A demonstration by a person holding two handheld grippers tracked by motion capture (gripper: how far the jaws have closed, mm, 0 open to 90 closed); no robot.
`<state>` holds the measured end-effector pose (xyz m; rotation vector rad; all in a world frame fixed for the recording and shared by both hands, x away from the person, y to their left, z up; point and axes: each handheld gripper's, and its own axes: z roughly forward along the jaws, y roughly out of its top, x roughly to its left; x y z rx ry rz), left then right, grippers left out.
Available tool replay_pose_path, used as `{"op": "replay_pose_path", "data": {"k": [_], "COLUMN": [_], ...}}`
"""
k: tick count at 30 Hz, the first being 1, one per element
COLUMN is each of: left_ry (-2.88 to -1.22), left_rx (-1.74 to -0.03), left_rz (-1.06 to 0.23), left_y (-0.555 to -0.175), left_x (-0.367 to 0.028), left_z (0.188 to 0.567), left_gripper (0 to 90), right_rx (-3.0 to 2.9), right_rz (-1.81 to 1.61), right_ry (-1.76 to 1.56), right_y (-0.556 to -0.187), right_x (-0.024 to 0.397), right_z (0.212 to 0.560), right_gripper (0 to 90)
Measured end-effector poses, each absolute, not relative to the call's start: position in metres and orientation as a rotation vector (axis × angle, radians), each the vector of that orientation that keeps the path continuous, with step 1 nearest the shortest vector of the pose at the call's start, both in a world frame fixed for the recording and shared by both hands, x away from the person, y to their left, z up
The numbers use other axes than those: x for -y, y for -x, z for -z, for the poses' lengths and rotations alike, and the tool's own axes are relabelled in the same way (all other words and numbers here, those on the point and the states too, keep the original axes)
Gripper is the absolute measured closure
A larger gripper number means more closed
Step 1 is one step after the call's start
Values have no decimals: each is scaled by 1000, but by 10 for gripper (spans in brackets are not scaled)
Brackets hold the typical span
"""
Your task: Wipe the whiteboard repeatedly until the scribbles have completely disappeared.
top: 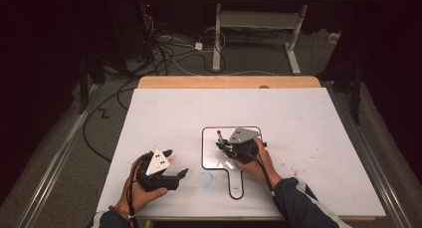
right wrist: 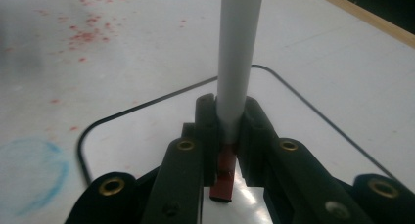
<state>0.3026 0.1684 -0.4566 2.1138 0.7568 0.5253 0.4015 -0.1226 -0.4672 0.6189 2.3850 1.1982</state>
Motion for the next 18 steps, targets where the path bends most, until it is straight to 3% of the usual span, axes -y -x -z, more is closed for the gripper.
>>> {"op": "replay_pose_path", "data": {"k": [4,10,18], "left_ry": [-2112,-2116,-2139], "left_rx": [-760,-755,-772], "left_rz": [-521,-524,-549], "left_y": [-303,-303,-305], "left_x": [-169,-169,-169], "left_z": [457,457,462], "left_gripper": [200,200,200], "right_rx": [-2363,-2416,-2393], "right_rz": [-1180,-1212,-1274], "right_ry": [-646,-592,-682], "right_y": [-412,-399,-392], "right_x": [125,116,147], "right_z": [467,467,455], "right_gripper": [818,818,817]}}
